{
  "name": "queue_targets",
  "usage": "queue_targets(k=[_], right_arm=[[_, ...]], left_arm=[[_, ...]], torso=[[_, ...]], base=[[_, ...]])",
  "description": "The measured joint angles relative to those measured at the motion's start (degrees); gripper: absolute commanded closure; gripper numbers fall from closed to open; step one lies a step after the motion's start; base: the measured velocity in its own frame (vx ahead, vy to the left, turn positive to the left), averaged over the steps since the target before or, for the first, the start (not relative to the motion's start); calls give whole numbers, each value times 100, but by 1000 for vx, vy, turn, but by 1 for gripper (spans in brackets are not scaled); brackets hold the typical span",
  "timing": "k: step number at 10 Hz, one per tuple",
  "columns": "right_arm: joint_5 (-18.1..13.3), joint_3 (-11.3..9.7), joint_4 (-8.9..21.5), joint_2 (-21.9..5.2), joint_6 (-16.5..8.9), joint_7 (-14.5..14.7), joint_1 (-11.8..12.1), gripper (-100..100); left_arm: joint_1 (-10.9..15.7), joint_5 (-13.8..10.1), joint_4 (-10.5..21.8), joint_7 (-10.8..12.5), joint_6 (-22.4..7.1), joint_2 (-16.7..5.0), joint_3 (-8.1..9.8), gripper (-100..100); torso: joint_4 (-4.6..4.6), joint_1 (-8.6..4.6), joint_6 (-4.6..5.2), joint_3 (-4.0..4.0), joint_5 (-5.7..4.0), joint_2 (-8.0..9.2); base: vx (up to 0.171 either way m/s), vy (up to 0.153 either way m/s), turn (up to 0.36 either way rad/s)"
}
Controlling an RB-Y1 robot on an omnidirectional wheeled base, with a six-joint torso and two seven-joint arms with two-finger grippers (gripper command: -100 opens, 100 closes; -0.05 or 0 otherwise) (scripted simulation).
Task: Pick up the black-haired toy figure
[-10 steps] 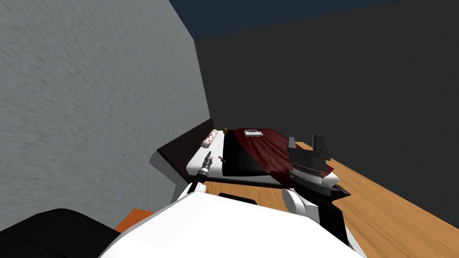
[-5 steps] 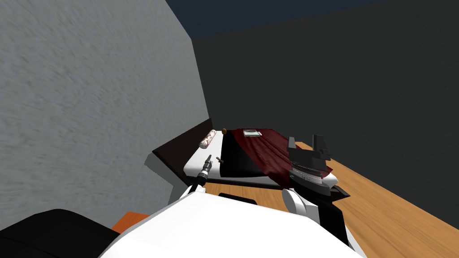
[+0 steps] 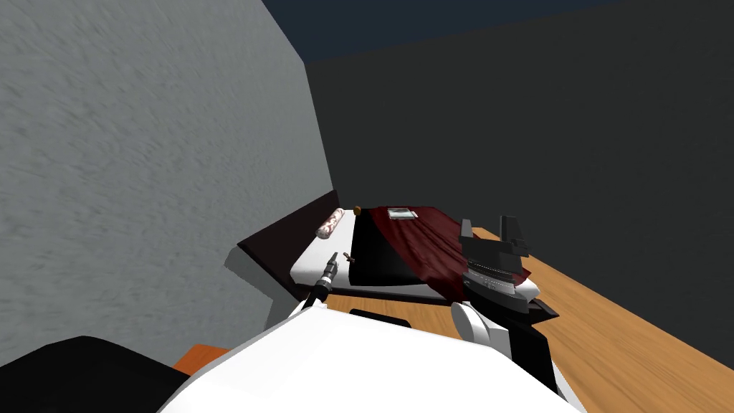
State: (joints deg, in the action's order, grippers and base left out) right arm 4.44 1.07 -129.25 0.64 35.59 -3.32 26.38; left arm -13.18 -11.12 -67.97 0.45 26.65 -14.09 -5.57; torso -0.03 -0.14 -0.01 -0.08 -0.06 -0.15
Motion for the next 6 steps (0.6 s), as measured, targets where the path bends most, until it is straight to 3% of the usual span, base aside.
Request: queue_targets(k=[2, 6], right_arm=[[0, 0, 0, 0, 0, 0, 0, 0], [0, 0, 0, 0, 0, 0, 1, 0]], left_arm=[[34, -27, 234, 6, -103, -31, -10, -100], [255, -93, 1033, 39, -197, -131, -54, -100]], torso=[[0, -5, 0, -2, -1, -3], [-3, -15, 1, -10, -2, -19]], base=[[50, -58, -9], [74, -64, -13]])
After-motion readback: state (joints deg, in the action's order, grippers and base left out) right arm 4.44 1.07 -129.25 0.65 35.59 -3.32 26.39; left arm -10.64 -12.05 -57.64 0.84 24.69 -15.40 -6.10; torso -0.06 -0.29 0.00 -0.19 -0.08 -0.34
